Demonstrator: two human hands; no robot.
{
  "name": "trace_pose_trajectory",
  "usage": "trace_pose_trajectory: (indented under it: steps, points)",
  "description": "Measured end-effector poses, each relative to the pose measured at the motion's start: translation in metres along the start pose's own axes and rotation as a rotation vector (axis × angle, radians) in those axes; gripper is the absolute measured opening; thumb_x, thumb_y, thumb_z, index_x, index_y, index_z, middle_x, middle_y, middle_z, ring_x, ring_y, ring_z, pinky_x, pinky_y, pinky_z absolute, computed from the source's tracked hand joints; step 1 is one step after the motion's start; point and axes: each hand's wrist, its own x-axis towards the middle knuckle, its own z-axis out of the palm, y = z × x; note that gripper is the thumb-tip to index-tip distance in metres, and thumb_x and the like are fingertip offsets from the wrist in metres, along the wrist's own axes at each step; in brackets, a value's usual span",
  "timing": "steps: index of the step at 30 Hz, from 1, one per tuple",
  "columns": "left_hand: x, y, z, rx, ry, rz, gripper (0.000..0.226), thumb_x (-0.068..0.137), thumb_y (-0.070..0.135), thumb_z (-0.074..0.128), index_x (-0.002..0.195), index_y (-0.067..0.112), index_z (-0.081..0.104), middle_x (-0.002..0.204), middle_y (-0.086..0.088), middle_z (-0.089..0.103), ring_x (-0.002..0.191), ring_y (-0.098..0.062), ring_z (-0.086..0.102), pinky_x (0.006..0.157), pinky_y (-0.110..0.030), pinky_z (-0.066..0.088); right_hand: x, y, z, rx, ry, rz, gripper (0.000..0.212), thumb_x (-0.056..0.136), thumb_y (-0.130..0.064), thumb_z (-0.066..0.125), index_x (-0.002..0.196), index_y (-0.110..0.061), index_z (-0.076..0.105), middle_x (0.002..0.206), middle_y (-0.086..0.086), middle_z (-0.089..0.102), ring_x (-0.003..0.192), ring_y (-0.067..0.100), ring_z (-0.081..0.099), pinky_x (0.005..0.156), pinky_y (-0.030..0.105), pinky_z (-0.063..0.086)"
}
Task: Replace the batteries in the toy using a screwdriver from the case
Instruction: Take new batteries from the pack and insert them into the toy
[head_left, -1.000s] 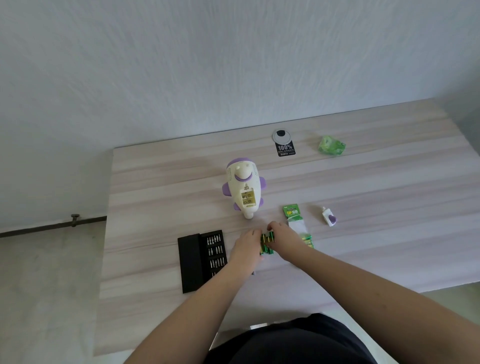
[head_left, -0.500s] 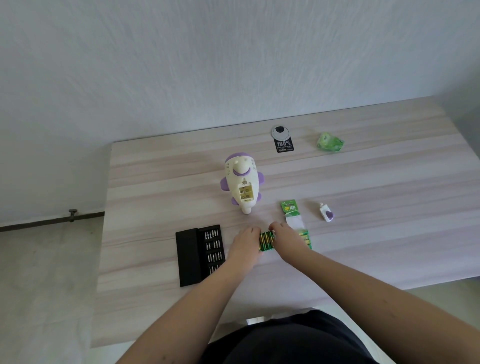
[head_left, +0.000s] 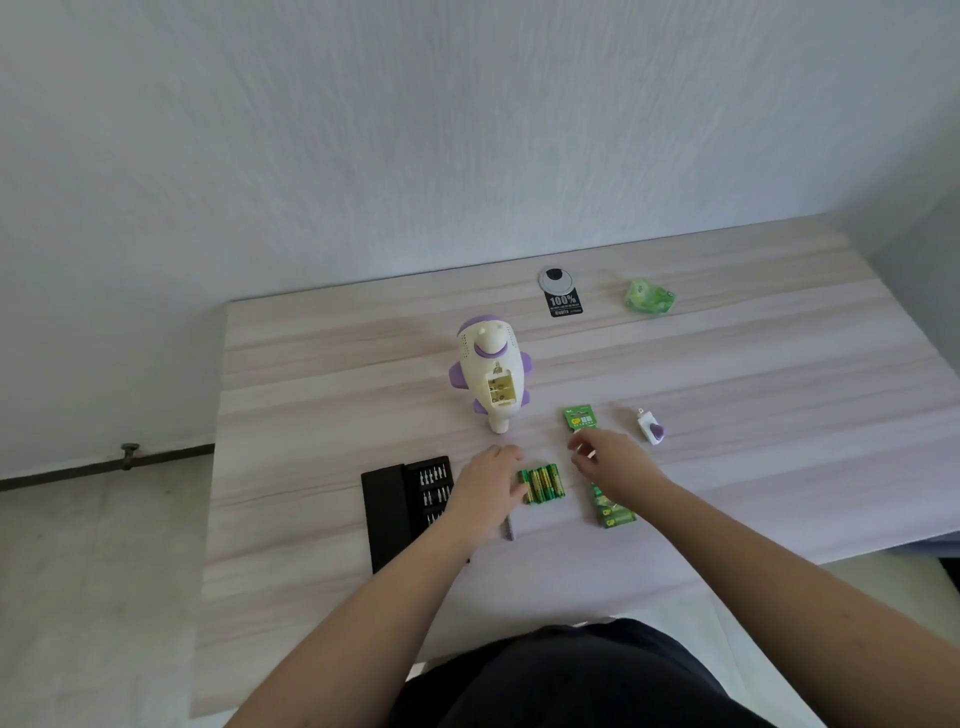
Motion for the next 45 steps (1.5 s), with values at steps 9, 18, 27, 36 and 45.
trace_pose_trajectory:
  steps: [9,18,27,36,45]
  points:
    - [-0.009,-0.007,-0.006,-0.028,0.002,0.085,0.02,0.094,0.028,0.055,0.11,0.019,0.061,0.098,0.002,0.063,0.087,-0.015,0.059,0.08,-0.034,0.051,-0.027,0.035,-0.006,0.11,0.218,0.255,0.019,0.095,-0.023,0.049,0.106,-0.021,0.064,0.083,0.0,0.067,0.08,0.021,0.062,0.068,0.027,0.046]
    - [0.006,0.041,0.005,0.005,0.01,0.194,0.02,0.092,0.024,0.056,0.105,0.015,0.067,0.103,-0.002,0.064,0.093,-0.021,0.059,0.08,-0.033,0.045,-0.03,0.067,-0.006,0.104,0.181,0.211,0.023,0.097,-0.02,0.049,0.112,-0.022,0.066,0.102,0.003,0.067,0.076,0.017,0.055,0.068,0.024,0.041]
    - [0.025,0.085,0.043,0.137,-0.022,0.056,0.021,0.09,0.031,0.058,0.107,0.021,0.064,0.107,-0.002,0.067,0.103,-0.023,0.058,0.085,-0.033,0.046,-0.001,0.085,-0.012,0.005,0.025,0.077,0.027,0.098,-0.026,0.047,0.121,-0.029,0.061,0.116,0.003,0.066,0.099,0.023,0.063,0.079,0.03,0.049]
    - [0.038,0.099,0.069,0.241,0.0,-0.087,0.036,0.083,0.04,0.068,0.109,0.018,0.058,0.111,-0.002,0.058,0.105,-0.023,0.053,0.088,-0.038,0.044,0.02,0.095,-0.008,-0.104,-0.108,-0.098,0.026,0.096,-0.021,0.046,0.12,-0.02,0.056,0.118,0.005,0.059,0.103,0.026,0.059,0.083,0.034,0.048]
    - [0.04,0.097,0.074,0.311,0.009,-0.124,0.043,0.078,0.041,0.072,0.109,0.016,0.054,0.111,-0.003,0.059,0.105,-0.024,0.051,0.086,-0.037,0.039,0.031,0.1,-0.004,0.077,-0.172,-0.002,0.025,0.089,-0.024,0.063,0.111,-0.018,0.054,0.104,-0.001,0.065,0.094,0.022,0.063,0.084,0.036,0.051]
